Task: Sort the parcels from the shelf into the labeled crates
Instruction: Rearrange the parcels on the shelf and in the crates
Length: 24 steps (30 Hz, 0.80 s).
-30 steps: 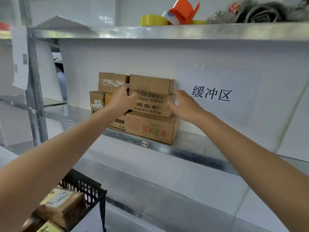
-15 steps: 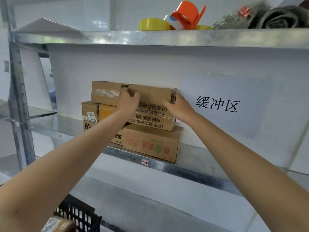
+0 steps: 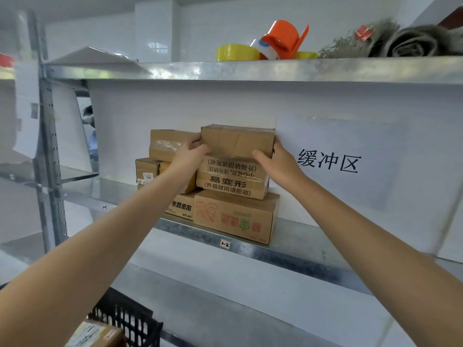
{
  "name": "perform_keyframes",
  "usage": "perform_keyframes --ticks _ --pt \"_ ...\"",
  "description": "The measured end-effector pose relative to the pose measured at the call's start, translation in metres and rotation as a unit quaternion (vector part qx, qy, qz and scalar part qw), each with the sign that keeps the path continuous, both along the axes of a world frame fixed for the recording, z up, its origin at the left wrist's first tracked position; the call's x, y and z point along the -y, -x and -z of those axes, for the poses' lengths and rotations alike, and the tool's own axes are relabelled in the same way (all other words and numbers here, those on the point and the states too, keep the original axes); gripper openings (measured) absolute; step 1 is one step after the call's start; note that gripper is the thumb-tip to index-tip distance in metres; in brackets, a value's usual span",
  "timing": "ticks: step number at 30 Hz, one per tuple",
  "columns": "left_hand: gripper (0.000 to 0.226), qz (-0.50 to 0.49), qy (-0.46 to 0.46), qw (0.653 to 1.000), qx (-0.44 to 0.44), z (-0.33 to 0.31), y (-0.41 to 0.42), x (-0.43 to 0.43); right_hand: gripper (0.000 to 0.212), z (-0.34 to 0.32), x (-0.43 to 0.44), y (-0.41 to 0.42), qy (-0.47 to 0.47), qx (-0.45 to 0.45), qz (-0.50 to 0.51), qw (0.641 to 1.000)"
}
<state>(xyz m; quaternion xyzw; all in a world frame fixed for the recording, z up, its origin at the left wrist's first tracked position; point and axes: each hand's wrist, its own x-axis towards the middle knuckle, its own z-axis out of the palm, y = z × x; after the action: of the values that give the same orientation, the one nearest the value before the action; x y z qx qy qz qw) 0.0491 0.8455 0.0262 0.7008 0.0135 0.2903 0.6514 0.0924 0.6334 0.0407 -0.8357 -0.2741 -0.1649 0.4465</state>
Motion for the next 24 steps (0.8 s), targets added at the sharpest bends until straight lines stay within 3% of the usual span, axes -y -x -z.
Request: perform_keyframes --ticks 8,12,17,24 --pt "0.008 -0.006 0.154 0.984 0.09 0.019 0.073 0.023 0.038 0.033 0.001 0.054 -0.117 -0.002 -0.043 0.992" --pt "0.015 -0.053 0.158 0.982 0.092 0.028 0.112 0.025 0.047 0.056 0.003 0.079 -0.174 -0.01 -0.032 0.984" --pt "0.021 -0.126 0.146 0.978 0.081 0.058 0.157 0.042 0.033 0.088 0.005 0.111 -0.242 -0.046 -0.059 0.967" --pt "0.037 -0.182 0.111 0.977 -0.014 0.126 0.211 0.044 0.01 0.152 0.008 0.139 -0.249 -0.109 -0.091 0.958"
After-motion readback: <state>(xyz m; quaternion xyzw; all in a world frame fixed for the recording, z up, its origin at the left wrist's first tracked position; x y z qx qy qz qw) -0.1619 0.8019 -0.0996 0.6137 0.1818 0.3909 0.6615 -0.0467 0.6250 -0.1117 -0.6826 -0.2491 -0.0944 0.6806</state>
